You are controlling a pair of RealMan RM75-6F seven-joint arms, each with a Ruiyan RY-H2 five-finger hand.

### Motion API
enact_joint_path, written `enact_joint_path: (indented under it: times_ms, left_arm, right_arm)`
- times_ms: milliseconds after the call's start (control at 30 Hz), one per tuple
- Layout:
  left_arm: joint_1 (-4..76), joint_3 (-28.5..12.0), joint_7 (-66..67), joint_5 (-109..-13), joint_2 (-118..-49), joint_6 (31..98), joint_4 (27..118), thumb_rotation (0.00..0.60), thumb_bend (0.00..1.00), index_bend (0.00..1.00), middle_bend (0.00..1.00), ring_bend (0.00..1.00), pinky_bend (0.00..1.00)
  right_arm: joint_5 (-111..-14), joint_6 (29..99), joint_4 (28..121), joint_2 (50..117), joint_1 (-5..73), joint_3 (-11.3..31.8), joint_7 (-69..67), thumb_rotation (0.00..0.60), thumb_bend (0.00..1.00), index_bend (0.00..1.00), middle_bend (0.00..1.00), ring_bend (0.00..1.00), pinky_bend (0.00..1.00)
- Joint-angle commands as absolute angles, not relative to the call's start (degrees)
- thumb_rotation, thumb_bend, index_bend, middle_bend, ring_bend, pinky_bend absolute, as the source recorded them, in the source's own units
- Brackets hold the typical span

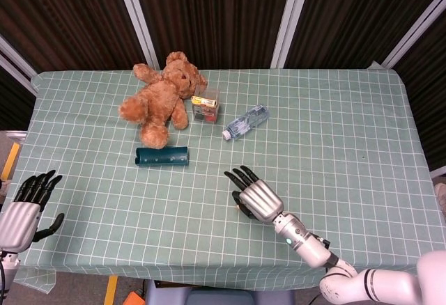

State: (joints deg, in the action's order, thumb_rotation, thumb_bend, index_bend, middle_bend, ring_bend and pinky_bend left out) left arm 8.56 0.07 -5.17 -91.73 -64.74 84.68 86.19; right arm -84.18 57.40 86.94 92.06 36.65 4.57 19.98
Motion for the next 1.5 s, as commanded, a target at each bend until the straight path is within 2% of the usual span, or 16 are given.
enact_joint_path:
  times_ms: [33,500,933,1000,1067,1100,1167,1267,1333,1500]
  left_arm:
    - [8.6,0.1,-5.3,-91.9,-64.8,84.7,86.1,0.6,0.38,0.04,0.0,0.0,0.07]
    - [8.7,0.1,-5.2,-91.0,-64.5,83.8,86.4,0.6,0.39,0.04,0.0,0.0,0.07]
    - [9.0,0.1,-4.3,-89.9,-64.3,82.3,86.9,0.6,0.39,0.04,0.0,0.0,0.08]
    - [9.0,0.1,-4.2,-89.7,-64.2,82.1,86.9,0.6,0.39,0.04,0.0,0.0,0.08]
    - [9.0,0.0,-4.2,-89.5,-64.2,81.9,87.0,0.6,0.39,0.04,0.0,0.0,0.08]
    - [9.1,-0.1,-4.2,-89.1,-64.2,81.7,87.0,0.6,0.39,0.04,0.0,0.0,0.08]
    - [9.1,-0.2,-4.2,-89.0,-64.2,81.6,87.0,0.6,0.39,0.04,0.0,0.0,0.08]
    - [9.1,-0.2,-3.9,-88.9,-64.3,81.6,87.1,0.6,0.39,0.04,0.0,0.0,0.08]
    - [9.1,-0.3,-3.7,-88.9,-64.3,81.7,87.1,0.6,0.39,0.04,0.0,0.0,0.08]
    - [9.0,-0.3,-3.5,-89.0,-64.4,81.9,87.2,0.6,0.39,0.04,0.0,0.0,0.08]
  right_arm:
    - [-83.6,56.7,86.0,92.7,37.0,4.5,20.1,0.6,0.58,0.78,0.15,0.0,0.0]
    - [-81.7,54.4,81.9,95.1,38.1,3.7,21.4,0.6,0.58,0.77,0.15,0.0,0.0]
    - [-80.5,53.2,80.4,95.1,38.3,2.9,22.4,0.6,0.58,0.72,0.15,0.0,0.0]
    - [-80.2,53.0,80.6,94.9,38.4,2.8,22.8,0.6,0.58,0.68,0.14,0.0,0.0]
    - [-79.9,52.7,80.8,94.6,38.4,2.7,23.1,0.6,0.58,0.58,0.13,0.0,0.0]
    - [-79.3,52.2,81.5,93.7,38.4,2.5,24.1,0.6,0.58,0.5,0.11,0.0,0.0]
    - [-79.1,52.7,83.0,92.4,38.1,2.4,25.2,0.6,0.58,0.26,0.04,0.0,0.0]
    - [-78.6,54.1,85.8,90.4,37.3,2.3,26.1,0.6,0.58,0.04,0.0,0.0,0.0]
    - [-78.8,55.3,88.1,88.6,36.6,2.1,26.6,0.6,0.58,0.0,0.0,0.0,0.0]
    - [-80.2,60.3,94.2,82.4,33.5,0.6,28.0,0.6,0.58,0.0,0.0,0.0,0.0]
